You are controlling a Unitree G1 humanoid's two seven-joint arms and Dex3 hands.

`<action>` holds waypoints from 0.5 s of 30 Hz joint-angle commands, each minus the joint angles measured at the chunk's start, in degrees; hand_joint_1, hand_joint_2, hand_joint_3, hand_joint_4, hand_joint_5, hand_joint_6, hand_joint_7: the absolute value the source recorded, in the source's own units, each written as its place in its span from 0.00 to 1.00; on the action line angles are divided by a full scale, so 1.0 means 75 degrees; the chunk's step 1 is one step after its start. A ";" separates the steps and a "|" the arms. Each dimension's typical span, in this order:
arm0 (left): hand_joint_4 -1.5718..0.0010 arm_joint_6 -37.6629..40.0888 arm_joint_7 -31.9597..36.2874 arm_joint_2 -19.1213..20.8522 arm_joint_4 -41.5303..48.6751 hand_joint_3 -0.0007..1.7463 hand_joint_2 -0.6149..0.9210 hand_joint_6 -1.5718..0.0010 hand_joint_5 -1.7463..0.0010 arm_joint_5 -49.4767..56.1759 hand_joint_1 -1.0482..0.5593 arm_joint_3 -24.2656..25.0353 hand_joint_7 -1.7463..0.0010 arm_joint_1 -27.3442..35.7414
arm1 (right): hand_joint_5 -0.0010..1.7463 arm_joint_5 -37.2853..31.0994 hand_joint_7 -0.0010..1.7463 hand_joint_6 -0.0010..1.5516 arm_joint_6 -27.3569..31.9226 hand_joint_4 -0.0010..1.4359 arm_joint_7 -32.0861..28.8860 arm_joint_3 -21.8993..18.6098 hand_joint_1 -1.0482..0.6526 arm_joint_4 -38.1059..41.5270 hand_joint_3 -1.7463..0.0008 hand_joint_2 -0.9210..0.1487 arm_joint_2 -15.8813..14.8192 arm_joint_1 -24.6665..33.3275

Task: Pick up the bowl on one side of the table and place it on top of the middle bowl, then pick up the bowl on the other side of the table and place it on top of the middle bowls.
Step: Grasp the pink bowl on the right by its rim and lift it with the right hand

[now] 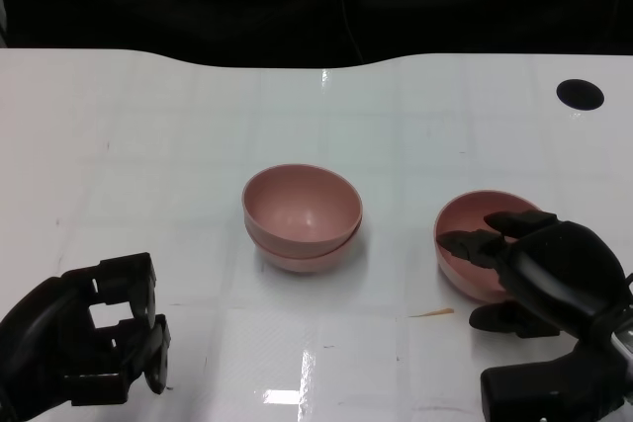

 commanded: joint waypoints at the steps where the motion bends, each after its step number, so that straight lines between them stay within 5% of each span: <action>1: 0.39 -0.0033 0.0064 0.0007 -0.0109 0.78 0.90 0.50 0.00 0.0097 0.79 0.0078 0.00 0.0010 | 0.02 0.0065 0.02 0.34 0.0006 0.35 -0.0158 0.0149 0.18 0.0218 0.92 0.00 -0.0178 -0.0182; 15: 0.40 -0.0234 0.0161 -0.0115 -0.0160 0.77 0.90 0.50 0.00 0.0360 0.79 0.0079 0.00 0.0075 | 0.01 0.0140 0.01 0.34 -0.0022 0.36 -0.0639 0.0420 0.18 0.1121 0.89 0.00 -0.0241 -0.0743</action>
